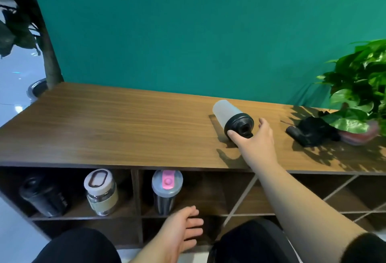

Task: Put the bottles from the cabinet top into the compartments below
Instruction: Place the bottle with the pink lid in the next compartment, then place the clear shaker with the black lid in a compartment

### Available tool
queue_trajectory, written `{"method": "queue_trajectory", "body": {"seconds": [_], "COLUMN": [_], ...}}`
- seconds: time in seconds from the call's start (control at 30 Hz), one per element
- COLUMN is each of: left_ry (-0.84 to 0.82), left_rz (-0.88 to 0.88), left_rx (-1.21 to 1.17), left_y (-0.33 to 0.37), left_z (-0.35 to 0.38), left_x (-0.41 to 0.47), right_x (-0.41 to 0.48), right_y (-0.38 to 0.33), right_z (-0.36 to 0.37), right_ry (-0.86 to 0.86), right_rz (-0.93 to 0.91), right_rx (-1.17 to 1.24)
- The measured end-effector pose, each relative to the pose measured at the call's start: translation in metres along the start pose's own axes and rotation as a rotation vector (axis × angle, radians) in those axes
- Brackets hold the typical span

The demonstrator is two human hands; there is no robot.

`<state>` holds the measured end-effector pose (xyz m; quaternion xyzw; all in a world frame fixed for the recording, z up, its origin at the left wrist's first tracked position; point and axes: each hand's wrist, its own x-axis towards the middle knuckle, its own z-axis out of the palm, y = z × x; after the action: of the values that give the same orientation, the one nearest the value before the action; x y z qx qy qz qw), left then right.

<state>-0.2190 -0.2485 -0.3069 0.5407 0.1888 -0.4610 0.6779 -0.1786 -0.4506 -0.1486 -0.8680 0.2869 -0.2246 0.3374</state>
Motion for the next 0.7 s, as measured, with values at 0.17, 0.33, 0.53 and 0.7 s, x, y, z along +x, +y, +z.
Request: {"method": "queue_trajectory", "body": {"seconds": [0.17,0.33,0.53,0.7], "left_ry": [-0.008,-0.003,0.001,0.044], "left_rz": [0.035,0.082,0.166,0.197], "left_rx": [-0.017,-0.056,-0.068,-0.184], "left_y": [0.008,0.010,0.011,0.007], "left_z": [0.003,0.000,-0.001,0.004], "left_x": [-0.018,-0.022,-0.018,-0.009], "right_x": [0.029,0.018,-0.051,-0.116], "right_y": [-0.015,-0.016,0.012,0.049], "right_z": [0.019,0.022,-0.003,-0.034], "right_ry": [-0.018,0.013,-0.089,-0.364], "right_rz": [0.210,0.196,-0.105,-0.461], "right_rx": [0.126,0.198,0.322,0.337]}}
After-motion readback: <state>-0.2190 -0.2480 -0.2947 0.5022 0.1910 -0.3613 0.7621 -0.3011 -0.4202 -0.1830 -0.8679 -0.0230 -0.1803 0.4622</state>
